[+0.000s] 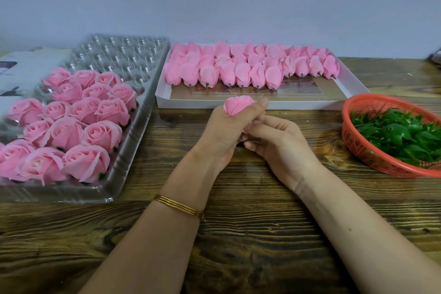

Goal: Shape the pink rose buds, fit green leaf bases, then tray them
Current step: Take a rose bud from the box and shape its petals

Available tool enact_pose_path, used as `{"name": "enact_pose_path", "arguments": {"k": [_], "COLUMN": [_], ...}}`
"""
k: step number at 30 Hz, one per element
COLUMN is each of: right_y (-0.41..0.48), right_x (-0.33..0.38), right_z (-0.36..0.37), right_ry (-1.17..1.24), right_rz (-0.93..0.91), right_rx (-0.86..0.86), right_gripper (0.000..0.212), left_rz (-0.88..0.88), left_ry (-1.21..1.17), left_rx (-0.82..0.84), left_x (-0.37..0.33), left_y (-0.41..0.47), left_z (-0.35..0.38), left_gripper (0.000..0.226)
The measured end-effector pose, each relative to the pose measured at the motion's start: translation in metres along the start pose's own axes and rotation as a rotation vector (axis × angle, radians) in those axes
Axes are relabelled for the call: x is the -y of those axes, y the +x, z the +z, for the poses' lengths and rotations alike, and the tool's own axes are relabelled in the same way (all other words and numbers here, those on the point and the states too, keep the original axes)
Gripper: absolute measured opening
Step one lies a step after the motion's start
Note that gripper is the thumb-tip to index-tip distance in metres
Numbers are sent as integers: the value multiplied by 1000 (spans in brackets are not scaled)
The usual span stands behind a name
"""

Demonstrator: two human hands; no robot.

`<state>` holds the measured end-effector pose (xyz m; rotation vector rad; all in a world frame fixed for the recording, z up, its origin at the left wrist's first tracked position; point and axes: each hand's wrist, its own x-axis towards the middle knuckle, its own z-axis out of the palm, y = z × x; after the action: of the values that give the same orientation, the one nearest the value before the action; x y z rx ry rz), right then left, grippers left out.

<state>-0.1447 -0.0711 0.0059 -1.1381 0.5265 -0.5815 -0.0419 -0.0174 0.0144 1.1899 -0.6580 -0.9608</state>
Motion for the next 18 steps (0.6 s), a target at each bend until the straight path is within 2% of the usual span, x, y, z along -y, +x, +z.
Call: {"name": "enact_pose_path", "arguments": {"k": [4, 7, 10, 11, 13, 14, 18], "right_y": [-1, 0, 1, 1, 1, 2, 3], "right_x": [-1, -2, -3, -3, -5, -7, -10], "right_z": [1, 0, 0, 0, 0, 0, 1], "right_ry": [13, -1, 11, 15, -10, -31, -96], "right_rz": [-17, -17, -20, -24, -36, -50, -95], "right_rx": [-2, -29, -16, -12, -16, -36, -74], "right_gripper": [5, 18, 5, 7, 28, 32, 13], "left_rz": [16, 13, -1, -6, -7, -11, -18], "left_ry": [13, -4, -29, -32, -35, -39, -44], "left_rx": [24, 22, 13, 12, 13, 17, 44], "left_x": [-1, 1, 3, 4, 6, 7, 6], "left_y": [0, 0, 0, 0, 0, 1, 2], "left_z": [0, 0, -1, -1, -1, -1, -3], "left_gripper": [21, 19, 16, 15, 15, 18, 19]}}
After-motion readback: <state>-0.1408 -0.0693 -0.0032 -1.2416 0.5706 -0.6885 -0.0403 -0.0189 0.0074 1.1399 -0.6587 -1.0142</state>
